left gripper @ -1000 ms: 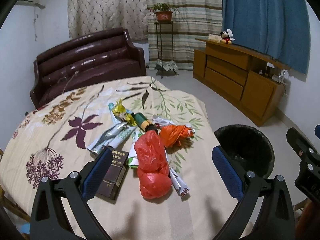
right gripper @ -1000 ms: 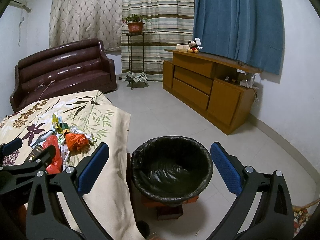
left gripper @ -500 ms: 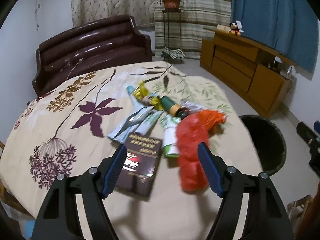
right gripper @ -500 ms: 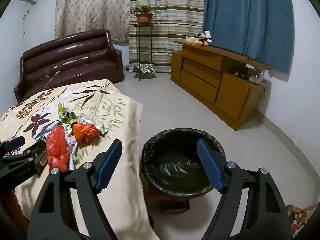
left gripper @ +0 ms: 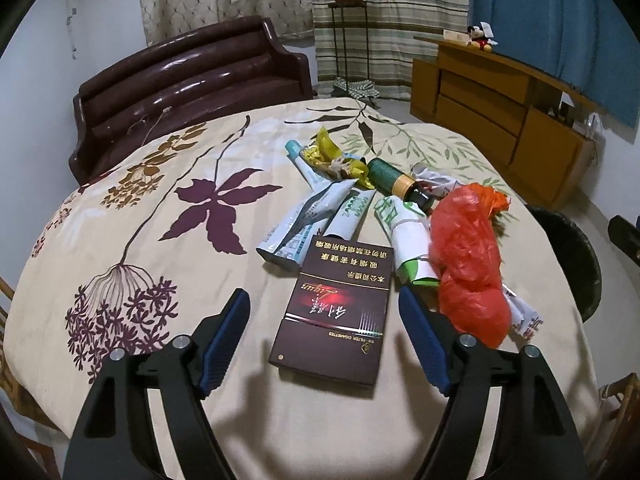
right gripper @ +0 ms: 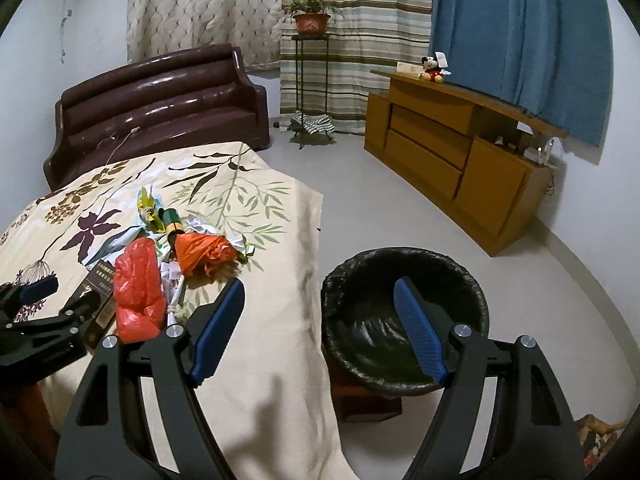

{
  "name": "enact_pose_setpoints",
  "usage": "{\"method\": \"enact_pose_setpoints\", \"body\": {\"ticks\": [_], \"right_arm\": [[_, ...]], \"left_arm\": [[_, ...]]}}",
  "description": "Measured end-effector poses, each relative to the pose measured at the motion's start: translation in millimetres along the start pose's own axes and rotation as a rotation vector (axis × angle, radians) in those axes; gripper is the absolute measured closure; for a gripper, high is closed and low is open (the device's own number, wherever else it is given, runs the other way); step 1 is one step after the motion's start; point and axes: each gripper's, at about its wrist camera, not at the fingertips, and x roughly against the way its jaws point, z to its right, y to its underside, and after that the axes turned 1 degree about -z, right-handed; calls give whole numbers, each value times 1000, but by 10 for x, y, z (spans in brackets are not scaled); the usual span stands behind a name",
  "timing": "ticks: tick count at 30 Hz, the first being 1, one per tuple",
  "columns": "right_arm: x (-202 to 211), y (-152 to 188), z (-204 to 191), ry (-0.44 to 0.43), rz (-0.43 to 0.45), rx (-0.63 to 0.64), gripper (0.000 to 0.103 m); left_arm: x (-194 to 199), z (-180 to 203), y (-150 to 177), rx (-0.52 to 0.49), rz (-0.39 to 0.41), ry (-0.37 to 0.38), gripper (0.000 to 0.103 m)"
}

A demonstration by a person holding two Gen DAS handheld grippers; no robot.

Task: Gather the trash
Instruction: 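Grasp the dark cigarette box with the left tool while the right tool grasps the red plastic bag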

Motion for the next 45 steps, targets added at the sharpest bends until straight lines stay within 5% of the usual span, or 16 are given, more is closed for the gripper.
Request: {"method": "enact_pose_setpoints", "body": {"ticks": [14, 17, 22, 28, 31, 35, 45], "right_arm": [[-91, 2, -150, -13, -16, 17, 27], [-94, -4, -186, -19, -17, 17, 27], [-96, -6, -287, -29, -22, 28, 27], [-95, 4, -491, -58, -26, 66, 29], [-99, 17, -624, -67, -29, 89, 43], [-127, 37, -797, -106, -51, 102, 49], [-152, 61, -1213, -156, -59, 160, 53]], "left_arm": [[-240, 42, -31, -60, -25, 24, 25], [-264, 46, -7, -73, -34, 53, 45], [-202, -10, 16, -60, -16, 77, 47], [-32, -147, 51, -39, 4, 65, 47], [35, -239, 70, -26, 4, 57, 47], [125, -435, 82, 5, 29, 13, 47], [158, -927, 90, 75, 52, -76, 47]]}}
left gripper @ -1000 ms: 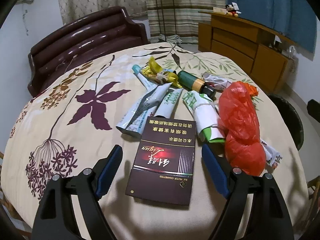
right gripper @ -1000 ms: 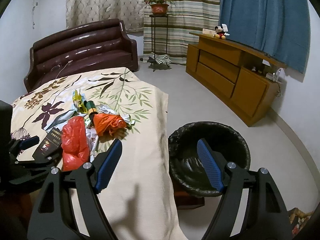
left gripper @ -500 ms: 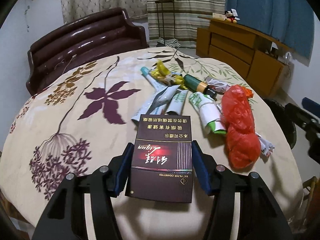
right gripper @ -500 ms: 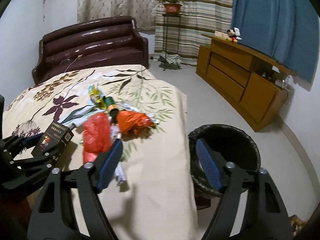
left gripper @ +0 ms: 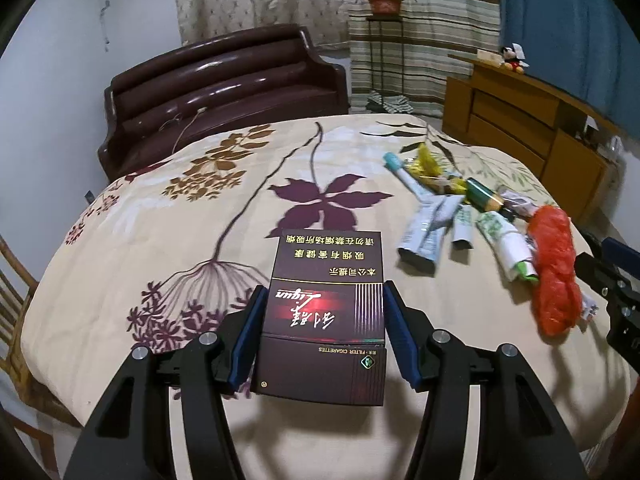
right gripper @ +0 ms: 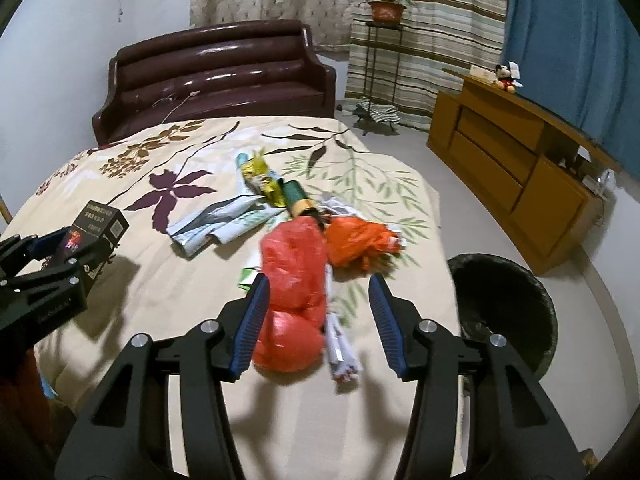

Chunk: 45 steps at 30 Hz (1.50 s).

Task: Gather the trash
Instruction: 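Grasp the dark cigarette box with the left tool while the right tool grasps the red plastic bag, then carry the red bag and cigarette box over the bin and release both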

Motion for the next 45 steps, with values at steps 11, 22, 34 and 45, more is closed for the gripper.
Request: {"method": "enact_pose_setpoints", "body": {"ticks": [11, 22, 34, 45], "right_arm": [[-264, 36, -144, -31, -60, 13, 69], [-19, -26, -46, -62, 11, -14, 80], [357, -167, 410, -3, 123, -65, 80], [293, 16, 1353, 182, 109, -168, 80]], "left_arm": [[-44, -141, 36, 26, -4, 10, 47], [14, -38, -14, 26, 18, 33, 47], [163, 489, -246, 5, 82, 137, 47], [205, 1405, -482, -92, 138, 255, 47]]}}
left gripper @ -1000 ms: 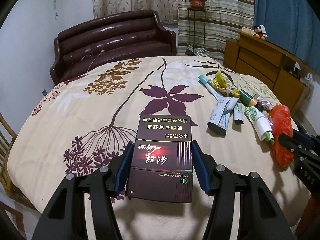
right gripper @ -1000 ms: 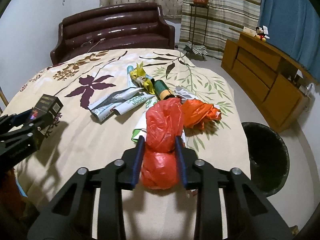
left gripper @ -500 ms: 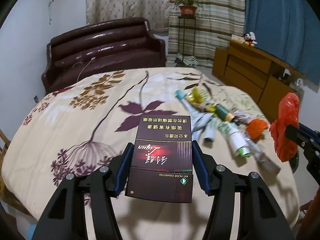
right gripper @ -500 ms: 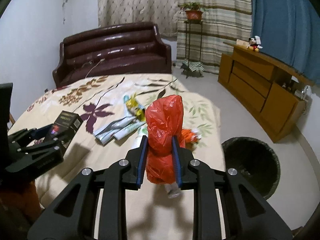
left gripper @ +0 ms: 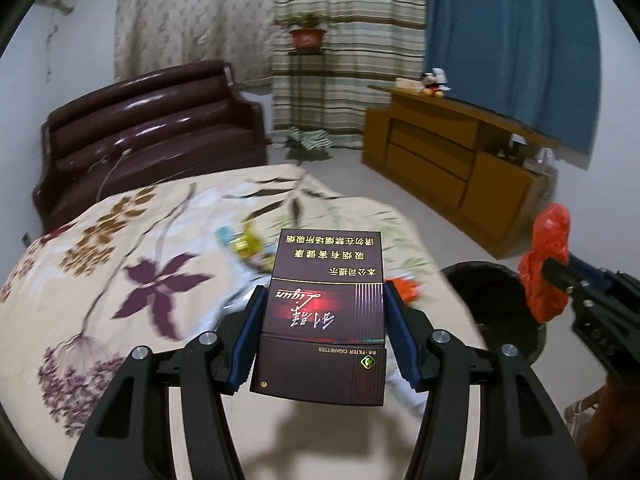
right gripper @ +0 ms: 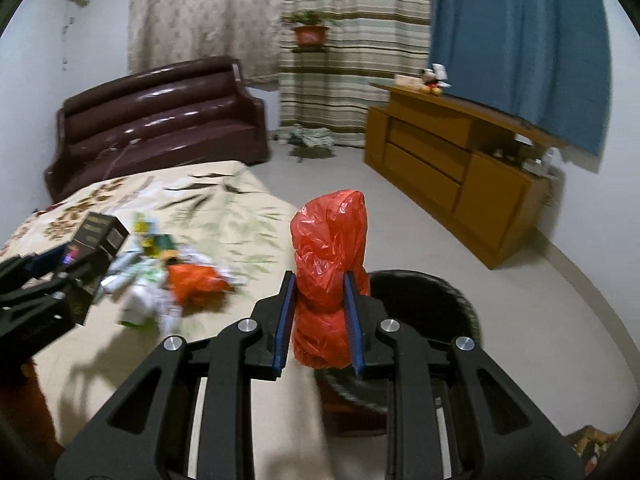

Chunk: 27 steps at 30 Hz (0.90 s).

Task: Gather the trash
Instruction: 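Carry the red bag and cigarette box over the bin and release both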

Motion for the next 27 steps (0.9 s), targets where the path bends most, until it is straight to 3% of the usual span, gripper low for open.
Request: {"method": "enact_pose_setpoints", "body": {"ticks": [11, 27], "right_arm": [[-193, 63, 613, 66, -7, -71, 80], [-526, 109, 1022, 60, -42, -120, 79]], "left_arm": [[-394, 775, -114, -74, -15, 64, 47], [-890, 1483, -189, -166, -66, 53, 47]]}}
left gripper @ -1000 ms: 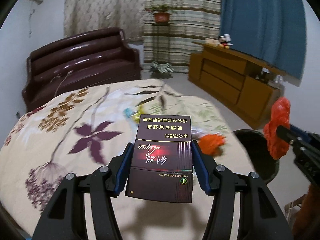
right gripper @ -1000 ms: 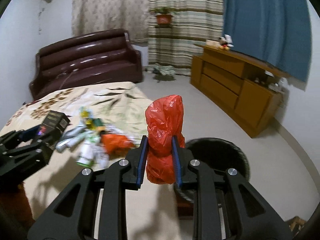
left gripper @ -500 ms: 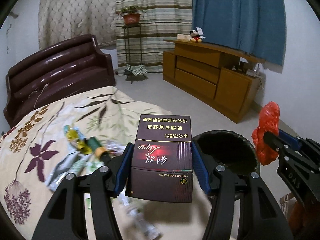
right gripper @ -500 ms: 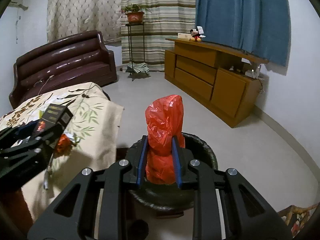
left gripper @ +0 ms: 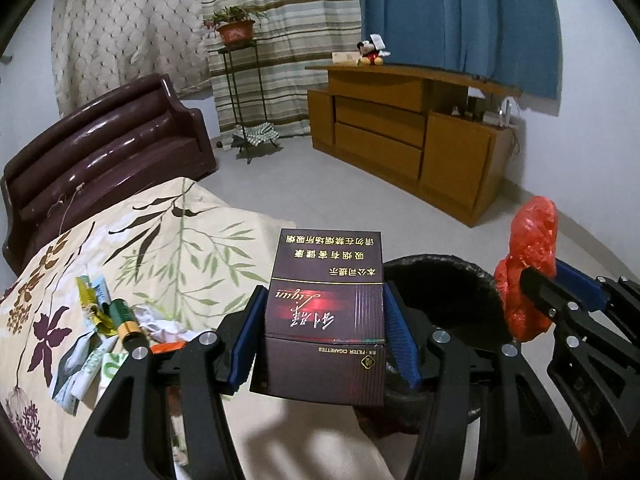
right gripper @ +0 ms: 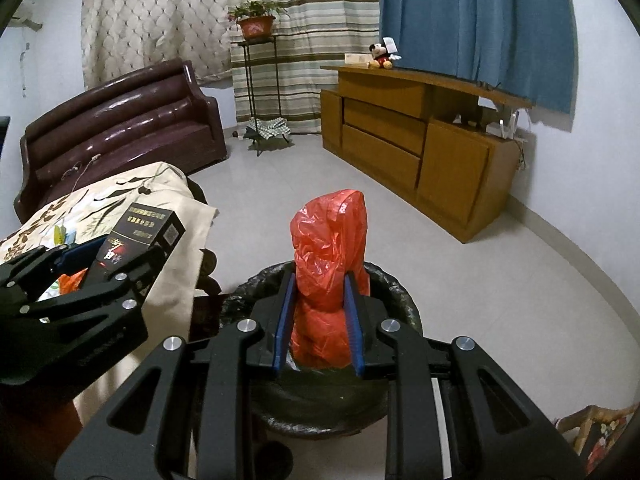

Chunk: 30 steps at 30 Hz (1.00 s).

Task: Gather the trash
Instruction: 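Carry the red bag and cigarette box over the bin and release both, then move both tools back over the bed and grasp the white wrapper with the right tool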

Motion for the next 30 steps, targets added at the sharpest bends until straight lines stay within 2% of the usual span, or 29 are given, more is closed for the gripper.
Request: {"method": "enact_pose_setpoints", "body": {"ticks": [7, 11, 13, 15, 22, 30], "right_arm": [[-158, -24, 117, 4, -14, -15, 79], [-194, -43, 181, 7, -7, -28, 75], [-200, -48, 193, 2, -3, -34, 70], [-194, -62, 200, 4, 4, -37, 67], [-110, -70, 220, 16, 26, -48, 66], [-4, -67, 227, 23, 34, -64, 65]], "left_arm": [[-161, 150, -35, -25, -31, -3, 47], [-228, 186, -37, -23, -47, -15, 46], [-252, 174, -43, -11, -57, -16, 40], [-253, 165, -46, -4, -53, -17, 30], [-252, 172, -76, -1, -49, -21, 24], [-175, 68, -91, 24, -49, -14, 24]]}}
